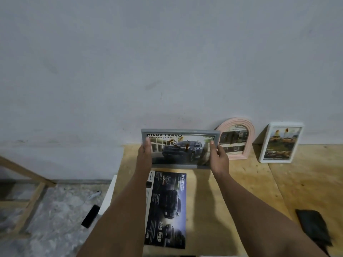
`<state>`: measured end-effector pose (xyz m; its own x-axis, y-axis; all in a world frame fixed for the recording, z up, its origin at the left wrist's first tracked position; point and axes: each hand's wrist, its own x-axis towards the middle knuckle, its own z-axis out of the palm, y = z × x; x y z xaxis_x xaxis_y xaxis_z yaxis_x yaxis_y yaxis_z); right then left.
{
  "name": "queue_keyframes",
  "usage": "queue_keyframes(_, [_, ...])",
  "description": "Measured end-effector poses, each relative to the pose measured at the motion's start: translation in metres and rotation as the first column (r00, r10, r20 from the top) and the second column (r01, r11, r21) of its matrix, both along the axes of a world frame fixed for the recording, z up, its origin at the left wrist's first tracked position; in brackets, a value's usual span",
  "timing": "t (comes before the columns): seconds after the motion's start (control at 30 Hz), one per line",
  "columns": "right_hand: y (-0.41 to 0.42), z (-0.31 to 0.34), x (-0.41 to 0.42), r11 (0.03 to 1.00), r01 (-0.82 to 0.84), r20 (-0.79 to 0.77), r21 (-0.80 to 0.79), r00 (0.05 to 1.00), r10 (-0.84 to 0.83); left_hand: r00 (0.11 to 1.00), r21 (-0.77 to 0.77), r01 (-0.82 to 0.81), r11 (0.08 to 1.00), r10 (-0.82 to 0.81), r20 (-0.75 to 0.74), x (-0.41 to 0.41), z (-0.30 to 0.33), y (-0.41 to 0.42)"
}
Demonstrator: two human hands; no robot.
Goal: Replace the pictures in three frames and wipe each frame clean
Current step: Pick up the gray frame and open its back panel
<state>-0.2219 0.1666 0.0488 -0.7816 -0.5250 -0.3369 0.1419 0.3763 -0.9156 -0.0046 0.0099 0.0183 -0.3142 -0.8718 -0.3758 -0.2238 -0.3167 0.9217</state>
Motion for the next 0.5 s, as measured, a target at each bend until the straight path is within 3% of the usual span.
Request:
queue_keyframes(0.23, [0.113,0.036,0.011,0.975,0.211,0.074,-0.067,0.976,-0.206,0.995,0.106,0.036,0.994,-0.026,-0.092,-0.009,-0.023,0.082])
queue_keyframes(0.5, [0.236,0.013,-0.01,0.929,0.371,0.272,-0.019,0.895,-0.352,0.955,0.45,0.047,0.892,0.091,-0.281,-0.018,0.016,0.207])
